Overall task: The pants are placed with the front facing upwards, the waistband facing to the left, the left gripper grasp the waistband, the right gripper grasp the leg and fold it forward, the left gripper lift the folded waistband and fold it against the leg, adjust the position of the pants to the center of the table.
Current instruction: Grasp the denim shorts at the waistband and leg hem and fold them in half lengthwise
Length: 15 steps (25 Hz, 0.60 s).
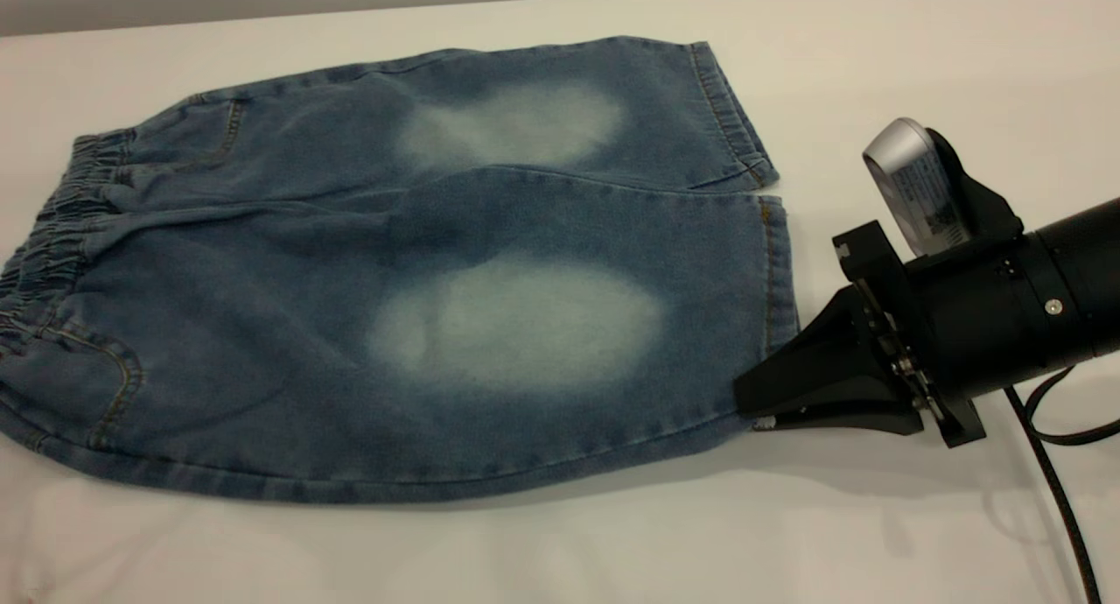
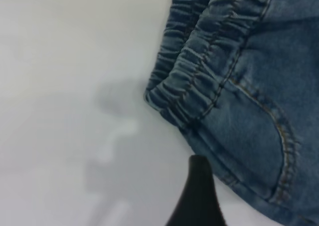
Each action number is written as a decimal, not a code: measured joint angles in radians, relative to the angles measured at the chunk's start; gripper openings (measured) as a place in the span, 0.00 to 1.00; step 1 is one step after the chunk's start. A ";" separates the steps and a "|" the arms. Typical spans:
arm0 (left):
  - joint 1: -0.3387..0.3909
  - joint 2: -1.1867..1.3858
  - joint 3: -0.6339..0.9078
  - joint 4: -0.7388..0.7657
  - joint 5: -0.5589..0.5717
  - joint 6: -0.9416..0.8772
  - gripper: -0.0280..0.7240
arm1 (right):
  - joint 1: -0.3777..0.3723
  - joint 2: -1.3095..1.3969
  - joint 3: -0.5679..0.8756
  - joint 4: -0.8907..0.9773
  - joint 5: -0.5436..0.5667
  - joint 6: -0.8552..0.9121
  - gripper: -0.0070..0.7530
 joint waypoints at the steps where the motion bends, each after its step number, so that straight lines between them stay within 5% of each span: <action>1: 0.000 0.028 0.000 0.011 -0.013 -0.002 0.74 | 0.000 0.000 0.000 0.000 0.000 0.000 0.03; 6: 0.018 0.149 -0.009 0.042 -0.040 -0.030 0.74 | 0.000 0.000 0.000 0.000 0.000 0.000 0.03; 15: 0.177 0.198 -0.050 0.061 -0.030 -0.041 0.74 | 0.000 0.000 0.000 0.000 0.000 0.000 0.03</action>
